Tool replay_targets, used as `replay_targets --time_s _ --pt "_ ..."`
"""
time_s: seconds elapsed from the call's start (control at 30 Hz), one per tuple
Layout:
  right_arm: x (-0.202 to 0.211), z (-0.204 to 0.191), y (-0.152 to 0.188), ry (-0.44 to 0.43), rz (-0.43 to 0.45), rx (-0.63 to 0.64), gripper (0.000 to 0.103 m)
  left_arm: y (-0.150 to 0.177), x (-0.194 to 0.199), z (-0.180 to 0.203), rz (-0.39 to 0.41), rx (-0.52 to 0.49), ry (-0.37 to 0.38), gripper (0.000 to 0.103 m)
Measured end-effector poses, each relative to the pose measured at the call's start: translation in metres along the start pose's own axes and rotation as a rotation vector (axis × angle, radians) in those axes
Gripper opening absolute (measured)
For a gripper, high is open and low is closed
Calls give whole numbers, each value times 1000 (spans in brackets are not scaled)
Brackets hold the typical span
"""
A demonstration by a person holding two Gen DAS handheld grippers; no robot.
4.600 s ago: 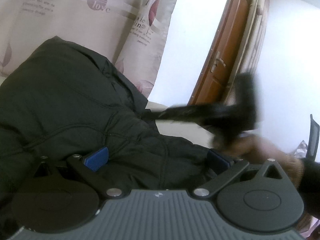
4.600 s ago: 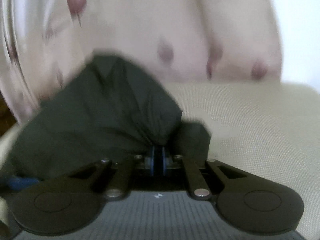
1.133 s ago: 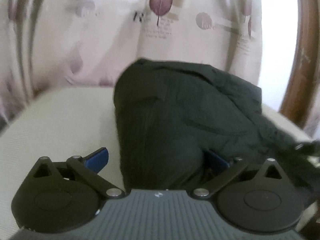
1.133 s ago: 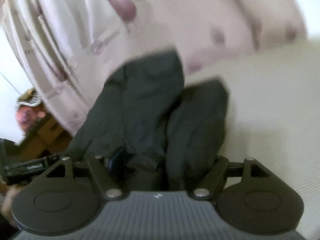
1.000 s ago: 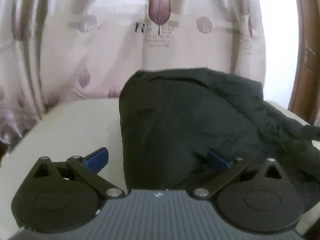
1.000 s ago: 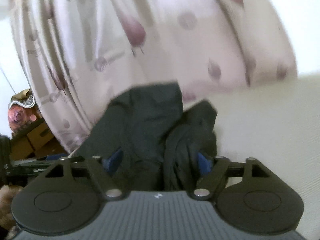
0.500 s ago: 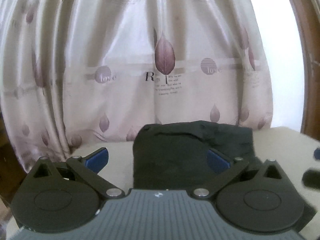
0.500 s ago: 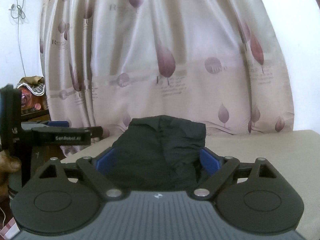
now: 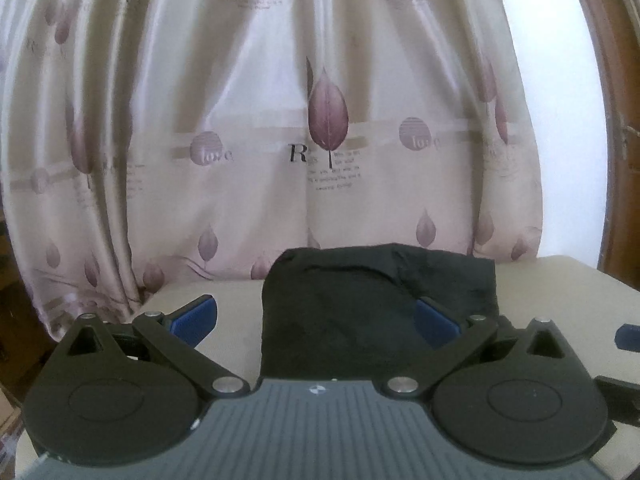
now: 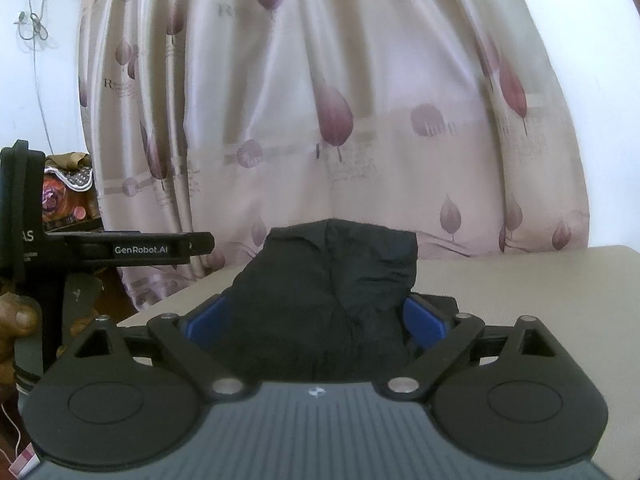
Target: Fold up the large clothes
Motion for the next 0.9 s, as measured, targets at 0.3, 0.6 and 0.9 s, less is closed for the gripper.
replay_targets --time_s 0.3,0.6,0.9 --pt "1 3 6 3 -19 -14 96 6 -2 3 -21 1 7 103" --pt "2 4 8 1 -29 -14 96 15 -2 7 -19 12 13 103" --pt "6 2 2 80 -1 38 97 18 -6 9 -64 47 43 103"
Point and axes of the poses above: each gripper's, at about its wrist camera, not at the fingertips, and x roughly against the way its jaws point, z to its right, y to its underside, the point moved 10 cm from there along -x, roughly the way its jaws point
